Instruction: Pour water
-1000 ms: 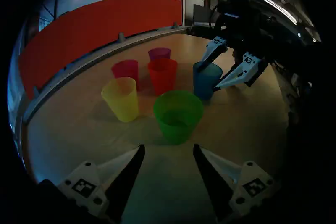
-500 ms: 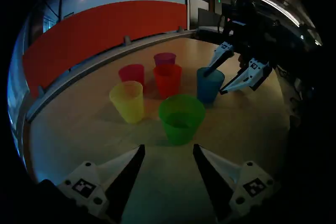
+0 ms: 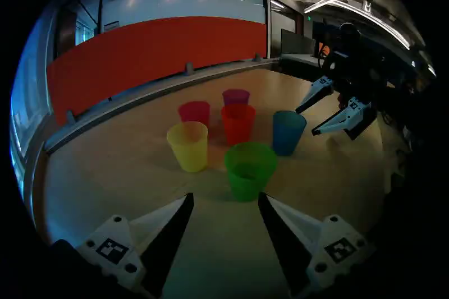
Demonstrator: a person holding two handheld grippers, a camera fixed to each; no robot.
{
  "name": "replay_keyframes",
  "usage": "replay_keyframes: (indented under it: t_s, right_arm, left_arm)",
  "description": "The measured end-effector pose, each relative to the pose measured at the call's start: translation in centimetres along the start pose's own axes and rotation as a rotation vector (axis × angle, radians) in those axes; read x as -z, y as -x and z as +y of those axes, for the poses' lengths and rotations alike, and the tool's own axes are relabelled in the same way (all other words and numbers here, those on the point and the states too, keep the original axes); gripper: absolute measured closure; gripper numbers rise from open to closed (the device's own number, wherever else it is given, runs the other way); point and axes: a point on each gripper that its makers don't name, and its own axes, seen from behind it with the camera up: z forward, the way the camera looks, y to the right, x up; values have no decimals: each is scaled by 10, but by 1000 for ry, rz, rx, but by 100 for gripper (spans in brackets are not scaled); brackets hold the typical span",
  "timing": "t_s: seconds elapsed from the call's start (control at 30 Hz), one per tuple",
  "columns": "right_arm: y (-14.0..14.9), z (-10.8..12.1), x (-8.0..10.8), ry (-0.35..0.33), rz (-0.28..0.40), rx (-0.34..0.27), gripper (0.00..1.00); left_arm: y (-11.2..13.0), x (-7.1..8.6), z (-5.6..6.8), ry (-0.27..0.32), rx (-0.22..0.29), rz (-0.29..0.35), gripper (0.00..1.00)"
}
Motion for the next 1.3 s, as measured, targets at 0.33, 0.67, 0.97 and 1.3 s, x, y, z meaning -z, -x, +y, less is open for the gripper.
replay_keyframes:
  t_s: [0.33,0.67,0.97,1.3]
  right_arm:
    - [-4,10,25,80,60,-27,0]
    - [-24,20,47,166,159,-70,1]
    - [-47,32,68,272,254,-83,1]
    - [-68,53,89,405,383,-136,1]
  left_arm:
    - [-15,19,-13,-79,24,71,15]
    - [-27,32,-29,-186,54,148,15]
    - [-38,50,-51,-328,68,224,15]
    - [-50,69,-64,-449,75,306,15]
